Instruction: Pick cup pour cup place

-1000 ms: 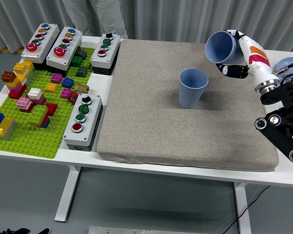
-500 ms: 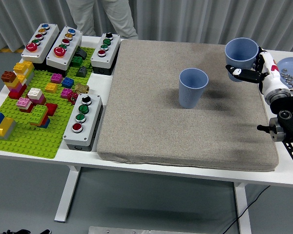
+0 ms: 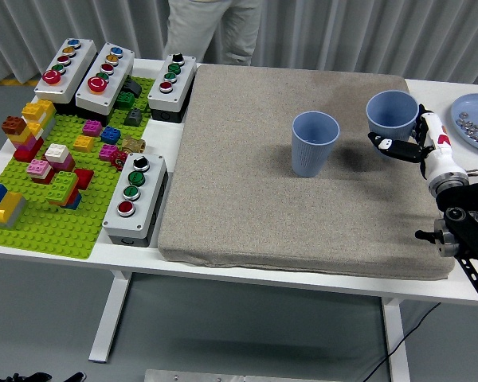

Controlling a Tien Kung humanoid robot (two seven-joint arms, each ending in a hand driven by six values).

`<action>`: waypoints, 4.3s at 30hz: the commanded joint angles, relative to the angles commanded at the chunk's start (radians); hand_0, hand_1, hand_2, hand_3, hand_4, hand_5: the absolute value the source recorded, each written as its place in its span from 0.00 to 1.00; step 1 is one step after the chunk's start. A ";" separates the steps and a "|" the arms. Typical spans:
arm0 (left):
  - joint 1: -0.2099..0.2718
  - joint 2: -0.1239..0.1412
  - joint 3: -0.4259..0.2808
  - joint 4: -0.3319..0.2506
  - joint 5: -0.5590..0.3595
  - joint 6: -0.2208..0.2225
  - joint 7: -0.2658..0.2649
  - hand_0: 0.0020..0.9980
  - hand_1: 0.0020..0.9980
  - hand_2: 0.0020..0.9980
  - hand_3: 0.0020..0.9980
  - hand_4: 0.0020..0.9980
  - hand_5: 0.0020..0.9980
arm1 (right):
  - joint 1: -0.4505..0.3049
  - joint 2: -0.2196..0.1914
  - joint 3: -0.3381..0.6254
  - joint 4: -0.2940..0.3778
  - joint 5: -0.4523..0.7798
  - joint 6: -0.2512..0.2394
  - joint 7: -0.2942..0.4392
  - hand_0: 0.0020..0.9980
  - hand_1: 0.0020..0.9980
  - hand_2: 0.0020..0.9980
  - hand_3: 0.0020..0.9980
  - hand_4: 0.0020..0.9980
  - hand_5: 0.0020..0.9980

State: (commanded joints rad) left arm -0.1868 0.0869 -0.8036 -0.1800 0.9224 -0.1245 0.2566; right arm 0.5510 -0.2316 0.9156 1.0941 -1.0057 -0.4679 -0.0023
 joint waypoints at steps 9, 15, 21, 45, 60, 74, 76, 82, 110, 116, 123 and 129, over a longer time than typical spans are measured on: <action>0.000 -0.001 0.000 0.000 0.000 0.000 0.001 0.78 0.76 0.81 0.65 0.50 0.97 | -0.013 0.016 -0.026 -0.026 0.046 -0.010 0.049 0.84 0.75 0.67 0.65 0.77 0.10; -0.002 -0.001 0.002 0.000 0.000 0.000 0.000 0.78 0.76 0.81 0.65 0.50 0.97 | -0.013 0.018 -0.027 -0.041 0.068 -0.003 0.064 0.84 0.75 0.67 0.65 0.77 0.10; -0.002 -0.001 0.003 0.000 -0.001 0.001 0.000 0.78 0.76 0.81 0.65 0.50 0.97 | -0.017 0.021 -0.014 -0.049 0.139 0.026 0.057 0.84 0.75 0.67 0.65 0.76 0.10; 0.001 -0.001 0.006 0.000 0.000 -0.001 0.000 0.78 0.76 0.81 0.65 0.50 0.97 | -0.026 0.019 0.018 -0.065 0.077 0.150 0.017 0.93 0.87 0.95 0.96 0.80 0.14; 0.000 -0.002 0.008 0.000 -0.007 0.001 -0.002 0.78 0.76 0.81 0.65 0.50 0.97 | -0.022 0.013 0.062 -0.065 0.005 0.237 -0.041 0.97 0.95 1.00 1.00 0.84 0.18; 0.001 -0.002 0.003 0.000 -0.006 0.002 -0.003 0.78 0.76 0.81 0.65 0.50 0.97 | -0.038 -0.030 0.086 -0.015 -0.037 0.273 -0.083 0.98 0.96 1.00 1.00 0.86 0.19; 0.003 -0.002 0.002 0.000 -0.006 0.003 -0.003 0.78 0.76 0.81 0.65 0.50 0.97 | -0.046 -0.043 0.090 0.002 -0.038 0.276 -0.087 0.98 0.96 1.00 1.00 0.86 0.19; 0.010 -0.001 0.000 0.000 -0.005 0.003 -0.003 0.78 0.76 0.81 0.65 0.50 0.97 | -0.071 -0.072 0.090 0.041 -0.032 0.284 -0.097 0.98 0.96 1.00 1.00 0.86 0.20; 0.008 0.003 -0.027 0.000 0.016 0.004 -0.001 0.78 0.76 0.81 0.65 0.50 0.97 | -0.162 -0.169 0.195 0.219 -0.036 0.287 -0.128 0.98 0.96 1.00 1.00 0.88 0.22; 0.006 0.002 -0.022 0.000 0.012 0.004 -0.001 0.78 0.76 0.81 0.65 0.50 0.96 | -0.068 -0.141 0.239 0.211 0.114 0.163 -0.086 0.94 0.86 0.91 0.85 0.86 0.28; 0.005 0.002 -0.008 0.000 -0.002 0.004 -0.001 0.78 0.76 0.81 0.65 0.50 0.96 | 0.058 -0.089 0.367 0.123 0.398 0.145 -0.025 0.87 0.76 0.76 0.76 0.87 0.61; 0.004 0.003 0.006 0.000 -0.012 0.004 -0.002 0.78 0.76 0.81 0.65 0.50 0.97 | 0.116 -0.034 0.449 0.031 0.534 0.146 0.095 0.87 0.76 0.75 0.75 0.87 0.71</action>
State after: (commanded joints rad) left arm -0.1823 0.0901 -0.7972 -0.1800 0.9103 -0.1210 0.2541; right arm 0.6674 -0.2656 1.3646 1.1248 -0.4712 -0.3221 0.0923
